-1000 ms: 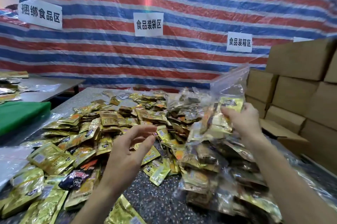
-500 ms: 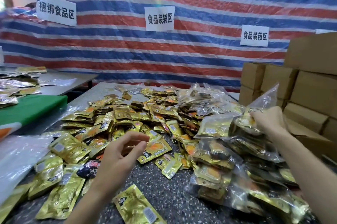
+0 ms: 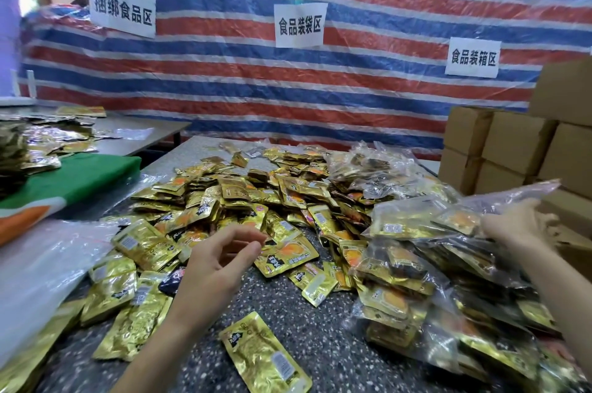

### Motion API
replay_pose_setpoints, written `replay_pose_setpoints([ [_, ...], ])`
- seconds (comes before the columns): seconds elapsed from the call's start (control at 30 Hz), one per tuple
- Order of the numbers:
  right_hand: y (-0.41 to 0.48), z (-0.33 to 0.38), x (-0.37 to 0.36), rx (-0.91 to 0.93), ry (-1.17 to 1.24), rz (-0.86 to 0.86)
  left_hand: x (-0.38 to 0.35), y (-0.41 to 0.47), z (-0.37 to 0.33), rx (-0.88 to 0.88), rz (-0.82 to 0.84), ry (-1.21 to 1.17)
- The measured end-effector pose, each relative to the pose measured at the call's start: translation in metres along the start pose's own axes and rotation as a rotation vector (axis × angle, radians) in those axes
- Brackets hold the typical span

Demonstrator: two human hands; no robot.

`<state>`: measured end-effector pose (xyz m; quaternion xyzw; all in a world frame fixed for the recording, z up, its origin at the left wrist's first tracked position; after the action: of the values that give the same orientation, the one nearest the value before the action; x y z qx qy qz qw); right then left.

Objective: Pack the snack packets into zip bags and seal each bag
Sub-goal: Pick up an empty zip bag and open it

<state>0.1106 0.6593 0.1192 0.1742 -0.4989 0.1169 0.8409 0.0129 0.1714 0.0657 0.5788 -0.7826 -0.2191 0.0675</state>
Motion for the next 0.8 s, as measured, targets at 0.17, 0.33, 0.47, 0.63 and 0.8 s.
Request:
replay_pose_setpoints([
  [0.17, -0.058, 0.068, 0.027, 0.252, -0.071, -0.248, 0.005, -0.001, -0.001, 0.002, -0.035, 0.007],
  [0.33, -0.181, 0.154, -0.023, 0.89, 0.212, -0.088, 0.004, -0.002, -0.004, -0.011, -0.05, 0.023],
  [0.47, -0.25, 0.19, -0.068, 1.1, 0.431, 0.129, 0.021, -0.008, 0.001, 0.001, -0.057, 0.11],
  [0.63, -0.278, 0.179, -0.13, 1.082, 0.593, 0.256, 0.079, -0.008, 0.007, 0.022, -0.068, 0.423],
  [0.8, -0.278, 0.167, -0.155, 1.082, 0.633, 0.3, 0.179, 0.006, 0.017, 0.248, -0.252, 1.13],
])
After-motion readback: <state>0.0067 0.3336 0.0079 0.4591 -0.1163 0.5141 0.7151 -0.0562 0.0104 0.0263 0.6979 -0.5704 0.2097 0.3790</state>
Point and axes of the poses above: each hand's wrist, its own y-axis towards the middle knuckle, its own x-axis out of the back of the hand, z = x × y, the point moved 9 cm from there along y, towards the middle knuckle, and after that the axes turned 15 degrees about -y, right-handed, at the moved point
